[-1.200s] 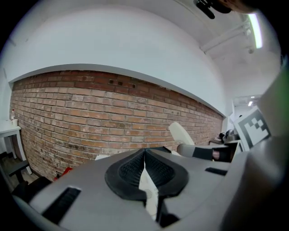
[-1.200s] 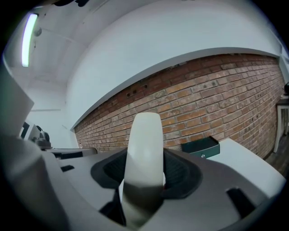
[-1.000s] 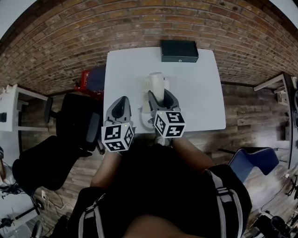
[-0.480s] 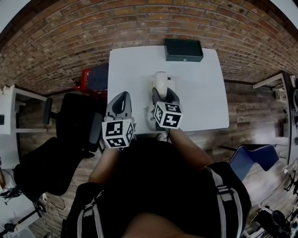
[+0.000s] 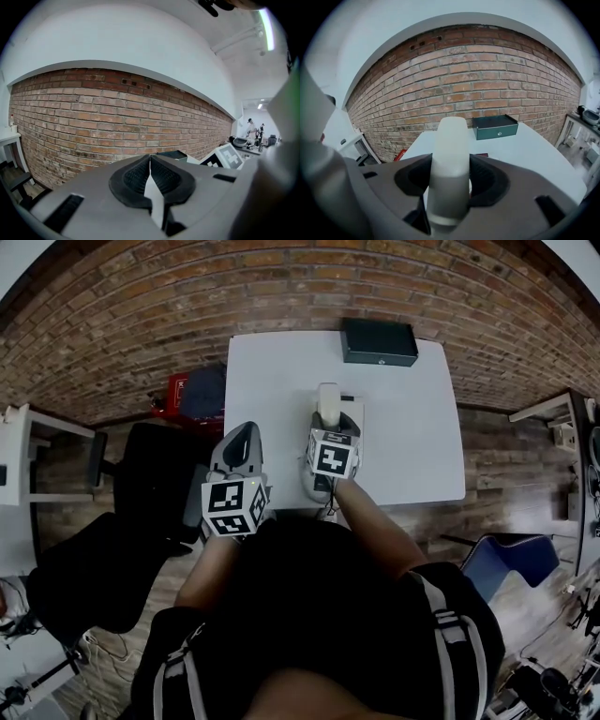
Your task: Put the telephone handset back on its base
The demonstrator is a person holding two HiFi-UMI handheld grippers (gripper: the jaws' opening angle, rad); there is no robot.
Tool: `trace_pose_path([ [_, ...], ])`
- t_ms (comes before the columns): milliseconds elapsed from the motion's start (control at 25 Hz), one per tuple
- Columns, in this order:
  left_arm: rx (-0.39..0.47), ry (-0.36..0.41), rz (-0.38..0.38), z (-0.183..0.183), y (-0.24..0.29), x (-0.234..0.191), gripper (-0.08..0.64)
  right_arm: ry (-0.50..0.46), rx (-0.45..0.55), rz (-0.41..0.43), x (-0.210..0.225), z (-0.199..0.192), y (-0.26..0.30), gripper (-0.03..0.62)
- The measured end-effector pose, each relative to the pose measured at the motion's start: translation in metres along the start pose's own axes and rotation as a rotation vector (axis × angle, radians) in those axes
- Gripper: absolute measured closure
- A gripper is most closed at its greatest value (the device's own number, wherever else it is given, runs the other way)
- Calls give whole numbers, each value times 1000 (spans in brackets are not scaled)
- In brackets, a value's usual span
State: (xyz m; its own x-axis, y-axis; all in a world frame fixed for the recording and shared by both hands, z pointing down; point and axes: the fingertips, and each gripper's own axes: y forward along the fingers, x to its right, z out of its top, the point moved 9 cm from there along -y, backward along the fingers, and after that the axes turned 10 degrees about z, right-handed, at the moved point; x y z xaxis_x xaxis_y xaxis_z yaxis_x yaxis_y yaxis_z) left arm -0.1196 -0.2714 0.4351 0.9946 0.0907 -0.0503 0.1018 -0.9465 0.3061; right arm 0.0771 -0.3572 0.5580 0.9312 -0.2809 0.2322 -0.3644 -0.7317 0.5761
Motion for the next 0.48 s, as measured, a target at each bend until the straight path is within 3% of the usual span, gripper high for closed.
trace_pose_path([
  [480,-27,-11,26,-6,-1,-19,555,19,-149,-85,-4,-29,42,388],
])
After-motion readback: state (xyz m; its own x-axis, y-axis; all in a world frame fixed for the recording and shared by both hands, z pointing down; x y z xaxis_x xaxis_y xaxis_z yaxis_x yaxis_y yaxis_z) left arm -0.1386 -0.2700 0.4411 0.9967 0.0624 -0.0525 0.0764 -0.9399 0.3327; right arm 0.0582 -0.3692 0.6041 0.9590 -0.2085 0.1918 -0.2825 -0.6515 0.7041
